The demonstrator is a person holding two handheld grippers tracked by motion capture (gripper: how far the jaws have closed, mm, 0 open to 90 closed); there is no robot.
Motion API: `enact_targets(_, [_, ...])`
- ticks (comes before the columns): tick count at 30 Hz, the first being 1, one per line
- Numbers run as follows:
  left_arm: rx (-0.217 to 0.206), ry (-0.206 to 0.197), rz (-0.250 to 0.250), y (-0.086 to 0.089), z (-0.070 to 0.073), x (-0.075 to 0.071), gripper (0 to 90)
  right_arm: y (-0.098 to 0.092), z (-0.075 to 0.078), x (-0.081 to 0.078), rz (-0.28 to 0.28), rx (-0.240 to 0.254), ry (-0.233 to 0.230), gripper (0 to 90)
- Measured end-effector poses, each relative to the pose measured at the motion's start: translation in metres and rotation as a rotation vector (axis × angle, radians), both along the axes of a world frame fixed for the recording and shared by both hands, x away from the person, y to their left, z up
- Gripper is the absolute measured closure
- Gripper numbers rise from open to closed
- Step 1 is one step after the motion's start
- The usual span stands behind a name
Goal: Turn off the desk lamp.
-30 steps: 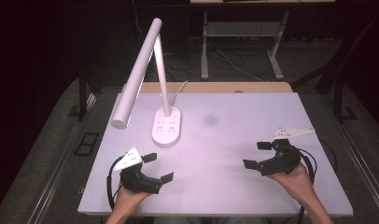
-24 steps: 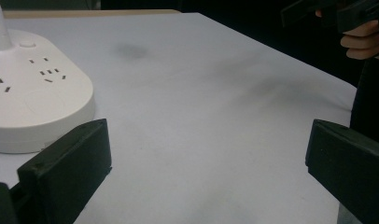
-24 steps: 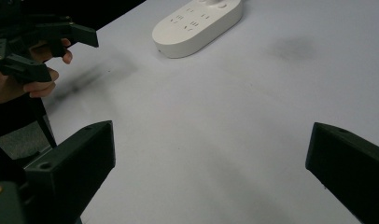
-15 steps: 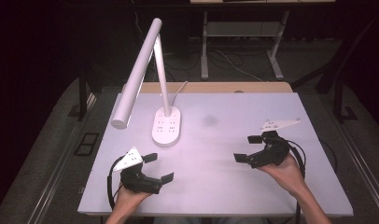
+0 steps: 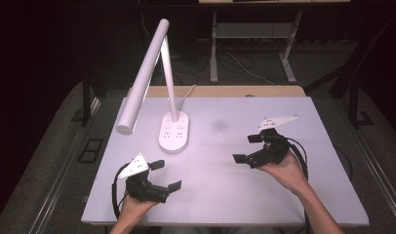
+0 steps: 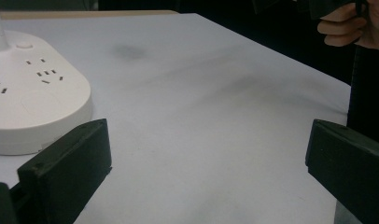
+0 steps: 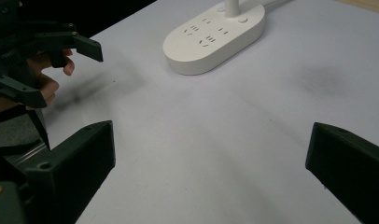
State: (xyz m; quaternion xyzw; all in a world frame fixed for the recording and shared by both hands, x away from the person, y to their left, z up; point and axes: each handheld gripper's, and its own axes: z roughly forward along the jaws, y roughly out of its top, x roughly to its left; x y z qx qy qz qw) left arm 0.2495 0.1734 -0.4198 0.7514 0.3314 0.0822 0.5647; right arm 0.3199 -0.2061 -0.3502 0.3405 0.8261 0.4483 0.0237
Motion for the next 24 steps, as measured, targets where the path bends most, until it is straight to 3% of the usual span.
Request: enact_targets(24, [0.003,0.007,-0.015,-0.002,-0.001,0.003,0.0,0.056,0.011,0.042,0.080,-0.030,0.006,1.3])
